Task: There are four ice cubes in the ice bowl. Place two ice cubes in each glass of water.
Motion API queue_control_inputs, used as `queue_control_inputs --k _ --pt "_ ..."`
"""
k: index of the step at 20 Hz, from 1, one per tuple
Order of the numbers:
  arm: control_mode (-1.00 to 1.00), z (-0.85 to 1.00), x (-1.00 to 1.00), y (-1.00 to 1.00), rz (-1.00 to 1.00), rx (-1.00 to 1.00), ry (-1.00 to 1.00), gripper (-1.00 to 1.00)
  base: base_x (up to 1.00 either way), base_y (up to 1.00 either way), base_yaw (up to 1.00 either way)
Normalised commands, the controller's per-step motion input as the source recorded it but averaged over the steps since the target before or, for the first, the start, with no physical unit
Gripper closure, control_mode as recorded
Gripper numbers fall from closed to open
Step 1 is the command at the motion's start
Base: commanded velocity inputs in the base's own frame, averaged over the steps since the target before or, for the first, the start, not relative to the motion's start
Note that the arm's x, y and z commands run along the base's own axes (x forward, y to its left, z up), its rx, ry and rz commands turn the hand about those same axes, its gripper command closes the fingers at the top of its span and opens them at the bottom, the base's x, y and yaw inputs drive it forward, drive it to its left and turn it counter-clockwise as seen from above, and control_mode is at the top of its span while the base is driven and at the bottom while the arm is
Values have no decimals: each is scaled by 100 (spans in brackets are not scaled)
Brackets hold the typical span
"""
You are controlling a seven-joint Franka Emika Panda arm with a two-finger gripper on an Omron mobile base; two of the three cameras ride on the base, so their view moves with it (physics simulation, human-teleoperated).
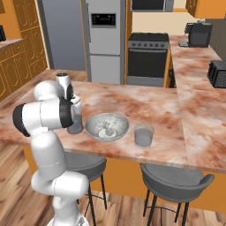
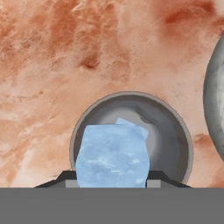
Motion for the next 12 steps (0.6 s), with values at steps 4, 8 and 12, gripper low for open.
queue_control_inputs --k 4,8,12 --pt "-100 -17 0 -5 2 0 0 100 0 0 0" --pt "-100 -8 8 -3 2 0 0 100 0 0 0" --pt "-100 0 1 0 3 0 0 -100 0 0 0"
